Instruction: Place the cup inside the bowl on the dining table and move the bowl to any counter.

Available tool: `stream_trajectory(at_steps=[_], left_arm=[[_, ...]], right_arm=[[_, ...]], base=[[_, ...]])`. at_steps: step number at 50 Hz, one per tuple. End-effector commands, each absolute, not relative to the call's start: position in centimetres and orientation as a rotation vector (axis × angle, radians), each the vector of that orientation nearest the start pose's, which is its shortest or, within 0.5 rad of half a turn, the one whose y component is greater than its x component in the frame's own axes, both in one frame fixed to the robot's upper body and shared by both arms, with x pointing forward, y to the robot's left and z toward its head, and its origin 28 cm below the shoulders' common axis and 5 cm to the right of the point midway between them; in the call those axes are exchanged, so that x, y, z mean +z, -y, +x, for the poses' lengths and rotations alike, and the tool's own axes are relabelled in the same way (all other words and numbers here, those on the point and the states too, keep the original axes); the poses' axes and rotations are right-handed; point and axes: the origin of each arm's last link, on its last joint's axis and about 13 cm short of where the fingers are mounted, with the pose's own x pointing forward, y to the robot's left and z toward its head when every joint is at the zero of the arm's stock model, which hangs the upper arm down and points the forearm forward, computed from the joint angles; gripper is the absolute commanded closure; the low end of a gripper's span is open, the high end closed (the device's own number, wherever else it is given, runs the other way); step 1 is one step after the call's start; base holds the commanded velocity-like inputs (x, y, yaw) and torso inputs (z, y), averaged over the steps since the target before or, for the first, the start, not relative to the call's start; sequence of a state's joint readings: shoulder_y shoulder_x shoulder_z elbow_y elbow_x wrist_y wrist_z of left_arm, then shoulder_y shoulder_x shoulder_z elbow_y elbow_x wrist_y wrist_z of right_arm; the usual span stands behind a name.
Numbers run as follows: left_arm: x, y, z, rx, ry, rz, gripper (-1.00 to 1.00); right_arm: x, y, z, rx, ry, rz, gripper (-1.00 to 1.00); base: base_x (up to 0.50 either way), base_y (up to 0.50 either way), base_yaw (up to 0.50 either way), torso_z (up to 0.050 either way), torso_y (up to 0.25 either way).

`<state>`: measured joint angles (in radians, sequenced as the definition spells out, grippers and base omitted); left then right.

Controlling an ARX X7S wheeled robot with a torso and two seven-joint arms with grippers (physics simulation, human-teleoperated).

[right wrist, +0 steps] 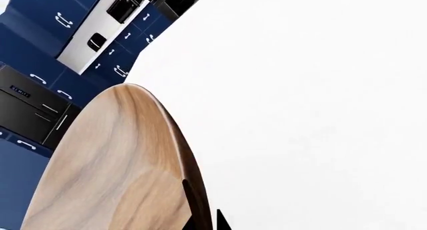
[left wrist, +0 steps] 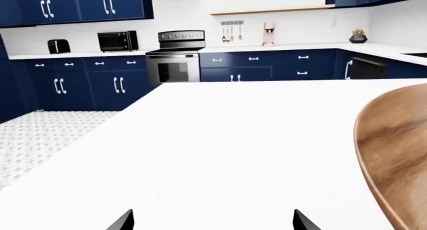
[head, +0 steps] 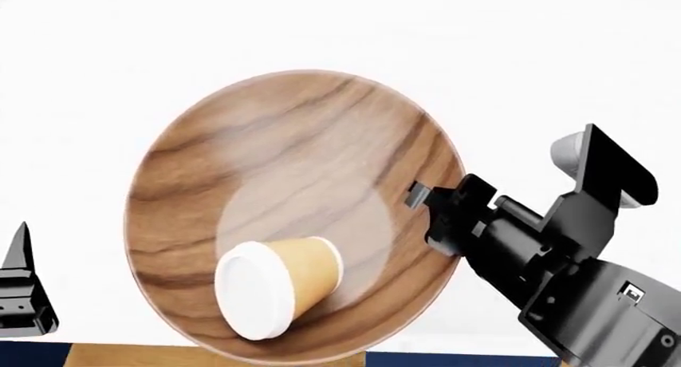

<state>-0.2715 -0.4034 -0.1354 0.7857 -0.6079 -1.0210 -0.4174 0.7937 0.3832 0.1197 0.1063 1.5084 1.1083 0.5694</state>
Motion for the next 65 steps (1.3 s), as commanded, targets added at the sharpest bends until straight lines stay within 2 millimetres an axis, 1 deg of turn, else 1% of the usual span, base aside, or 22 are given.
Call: stream_trajectory(at_steps=[1, 36, 46, 65], left_arm=[[17.12, -25.64, 20.45, 0.117, 0.019, 0.024, -1.00], [17.10, -25.61, 20.49, 0.110, 0.021, 0.026, -1.00], [17.11, -25.50, 20.51, 0.113, 0.021, 0.025, -1.00], [17.21, -25.86, 20.41, 0.126, 0.021, 0.029, -1.00]], right_arm=[[21.05, 14.98, 29.92, 0.309, -0.418, 0.694, 1.00], [21.15, 15.13, 29.88, 0.296, -0.414, 0.696, 1.00], [20.92, 15.05, 29.79, 0.295, -0.419, 0.699, 1.00], [20.85, 14.93, 29.87, 0.301, -0.420, 0.694, 1.00]], base=[[0.00, 0.50, 0.00, 0.000, 0.000], [0.00, 0.50, 0.00, 0.000, 0.000], [0.00, 0.50, 0.00, 0.000, 0.000], [0.00, 0.50, 0.00, 0.001, 0.001]])
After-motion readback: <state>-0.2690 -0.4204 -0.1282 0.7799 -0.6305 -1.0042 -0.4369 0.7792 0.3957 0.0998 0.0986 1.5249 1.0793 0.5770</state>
